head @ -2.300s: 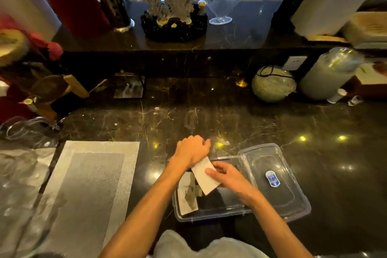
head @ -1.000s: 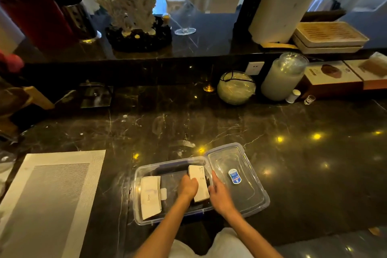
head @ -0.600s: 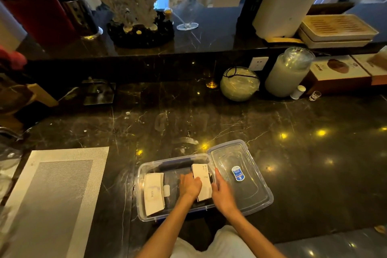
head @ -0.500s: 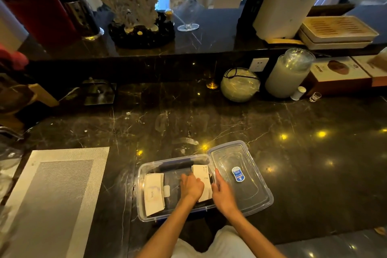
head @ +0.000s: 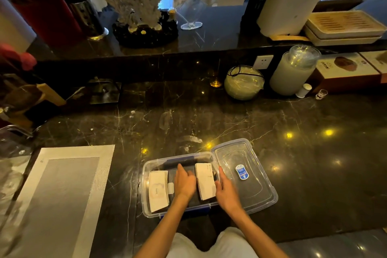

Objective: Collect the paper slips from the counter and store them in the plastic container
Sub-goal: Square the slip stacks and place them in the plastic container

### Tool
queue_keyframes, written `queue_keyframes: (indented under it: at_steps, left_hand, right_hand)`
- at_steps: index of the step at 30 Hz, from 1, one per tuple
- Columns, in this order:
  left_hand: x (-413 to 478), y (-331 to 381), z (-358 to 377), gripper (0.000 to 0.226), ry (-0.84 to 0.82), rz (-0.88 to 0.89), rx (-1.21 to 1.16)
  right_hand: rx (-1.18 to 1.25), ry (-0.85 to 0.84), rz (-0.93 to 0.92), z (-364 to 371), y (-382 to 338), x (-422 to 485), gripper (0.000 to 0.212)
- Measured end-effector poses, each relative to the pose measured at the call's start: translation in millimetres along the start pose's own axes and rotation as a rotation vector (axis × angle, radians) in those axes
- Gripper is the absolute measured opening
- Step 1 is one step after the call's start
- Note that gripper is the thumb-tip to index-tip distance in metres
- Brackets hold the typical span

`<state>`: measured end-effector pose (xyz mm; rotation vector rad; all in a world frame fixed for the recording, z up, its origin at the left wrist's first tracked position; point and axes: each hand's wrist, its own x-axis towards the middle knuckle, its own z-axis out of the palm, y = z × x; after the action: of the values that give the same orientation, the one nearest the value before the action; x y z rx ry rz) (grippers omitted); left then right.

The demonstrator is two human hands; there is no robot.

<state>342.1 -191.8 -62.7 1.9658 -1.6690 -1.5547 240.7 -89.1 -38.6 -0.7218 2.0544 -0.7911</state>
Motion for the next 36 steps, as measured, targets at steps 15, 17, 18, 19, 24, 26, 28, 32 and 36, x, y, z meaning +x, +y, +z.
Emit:
queue_keyframes:
  at_steps: [15, 17, 18, 19, 24, 26, 28, 32, 36]
  left_hand:
    - [1, -25, -26, 0.058, -0.001, 0.071, 0.016]
    - [-6, -16, -17, 0.051, -0.001, 0.097, 0.023]
    - [-9, -12, -11, 0.045, -0.037, 0.093, -0.003]
    - [-12, -7, -4, 0.038, -0.09, 0.069, -0.047]
    - [-20, 6, 12, 0.024, -0.178, 0.017, -0.17]
    - [-19, 5, 10, 0.023, -0.155, 0.016, -0.168]
    - [-19, 2, 6, 0.022, -0.147, -0.001, -0.166]
    - [-17, -2, 6, 0.025, -0.236, 0.024, -0.129]
    - [-14, -2, 4, 0.027, -0.248, 0.01, -0.151]
  right_hand:
    - [-0.05, -0.001, -0.025, -3, -2, -3, 0.062]
    - [-0.05, -0.007, -0.027, -4, -2, -2, 0.062]
    - [-0.049, -0.007, -0.029, -4, -2, -2, 0.062]
    - [-0.046, -0.007, -0.031, -4, -2, -2, 0.062]
    - [-0.03, -0.009, -0.035, -4, -1, -2, 0.062]
    - [-0.028, -0.017, -0.03, -5, 0, -2, 0.063]
    - [-0.031, -0.02, -0.027, -4, 0, -1, 0.063]
    - [-0.037, -0.013, -0.034, -4, 0, -1, 0.063]
    - [-0.031, -0.014, -0.034, -3, 1, 0, 0.063]
